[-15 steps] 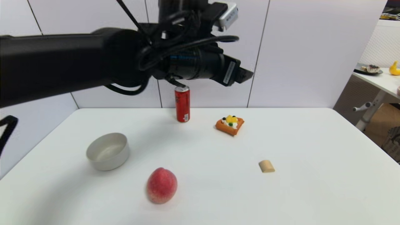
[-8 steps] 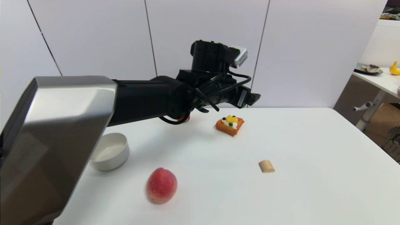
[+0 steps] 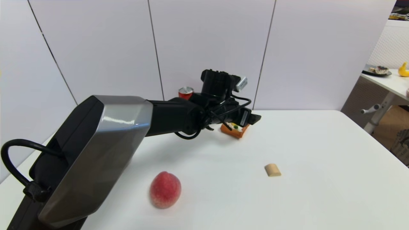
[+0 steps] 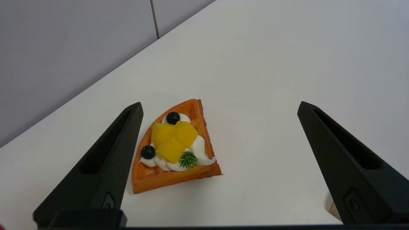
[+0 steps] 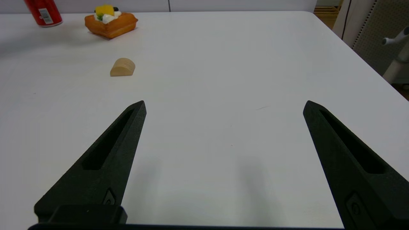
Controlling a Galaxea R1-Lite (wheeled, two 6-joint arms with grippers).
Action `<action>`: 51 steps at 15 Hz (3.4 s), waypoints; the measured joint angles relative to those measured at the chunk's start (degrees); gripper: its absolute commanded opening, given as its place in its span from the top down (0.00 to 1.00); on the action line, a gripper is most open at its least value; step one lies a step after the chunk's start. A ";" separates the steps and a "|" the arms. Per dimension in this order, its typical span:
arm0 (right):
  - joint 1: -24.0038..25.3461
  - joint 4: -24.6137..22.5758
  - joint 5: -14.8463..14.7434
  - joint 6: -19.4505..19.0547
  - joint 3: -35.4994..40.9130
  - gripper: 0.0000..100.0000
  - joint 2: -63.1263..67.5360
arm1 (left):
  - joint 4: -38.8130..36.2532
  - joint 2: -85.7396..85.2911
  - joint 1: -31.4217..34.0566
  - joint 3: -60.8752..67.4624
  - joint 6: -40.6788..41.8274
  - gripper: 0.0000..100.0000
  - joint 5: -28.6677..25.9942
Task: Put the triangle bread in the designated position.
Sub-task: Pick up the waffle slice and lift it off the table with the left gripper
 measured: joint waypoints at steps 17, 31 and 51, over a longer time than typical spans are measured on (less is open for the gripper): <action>0.00 0.00 0.02 -0.05 0.00 0.00 0.00 | -4.57 6.36 2.95 0.00 2.33 0.00 -0.11; 0.00 -0.02 -0.02 0.00 0.00 0.00 0.00 | -6.73 10.31 2.35 0.00 2.44 0.00 -0.33; 0.00 -0.02 0.02 0.02 0.00 0.00 0.00 | -7.67 11.46 3.30 -0.50 2.43 1.00 -0.22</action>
